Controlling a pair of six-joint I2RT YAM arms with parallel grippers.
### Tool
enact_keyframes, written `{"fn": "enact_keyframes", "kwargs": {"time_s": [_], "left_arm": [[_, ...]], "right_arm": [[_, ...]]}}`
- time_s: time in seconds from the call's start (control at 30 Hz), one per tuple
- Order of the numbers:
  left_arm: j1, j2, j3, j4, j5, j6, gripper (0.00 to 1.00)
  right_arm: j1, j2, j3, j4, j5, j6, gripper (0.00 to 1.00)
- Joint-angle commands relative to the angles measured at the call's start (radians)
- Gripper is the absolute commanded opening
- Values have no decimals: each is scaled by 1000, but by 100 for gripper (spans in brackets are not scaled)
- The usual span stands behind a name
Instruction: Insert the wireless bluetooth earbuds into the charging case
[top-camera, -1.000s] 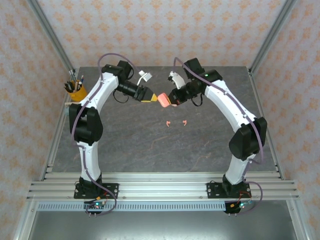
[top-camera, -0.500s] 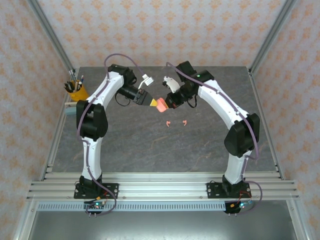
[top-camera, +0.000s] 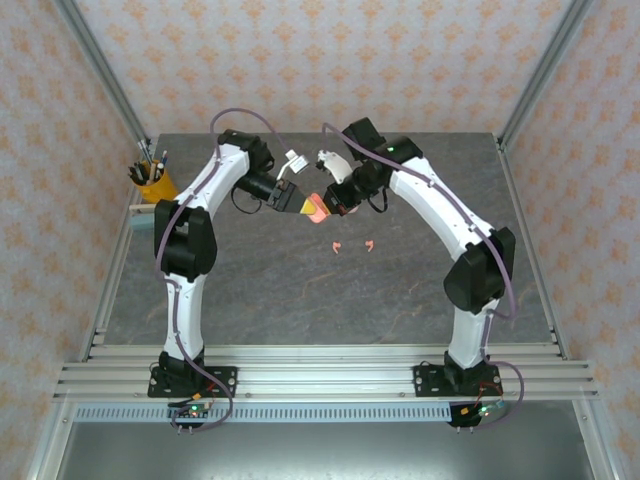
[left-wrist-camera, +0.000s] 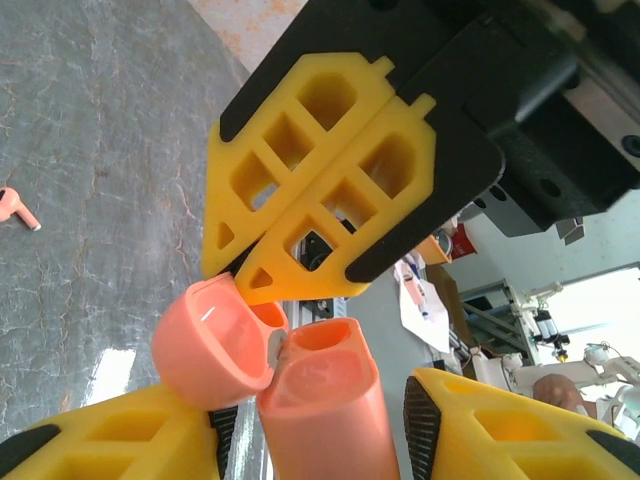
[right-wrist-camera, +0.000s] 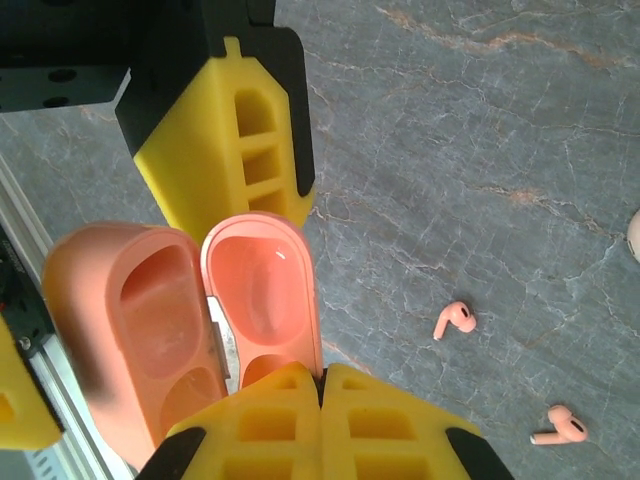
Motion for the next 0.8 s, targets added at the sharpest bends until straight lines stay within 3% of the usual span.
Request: {"fn": "enact_keyframes", "kwargs": {"time_s": [0.0,0.53,0.77], "left_arm": [[-18,12,-20,-178,8,25,48],[-34,9,-43,-178,-20,30,32],[-41,11,-43,-178,-30,29,33]], "right_arm": [[17,26,46,-49,43,-35,0],[23,37,70,-88,108,-73,0],[31,40,70,-91,129,-83,0]]}}
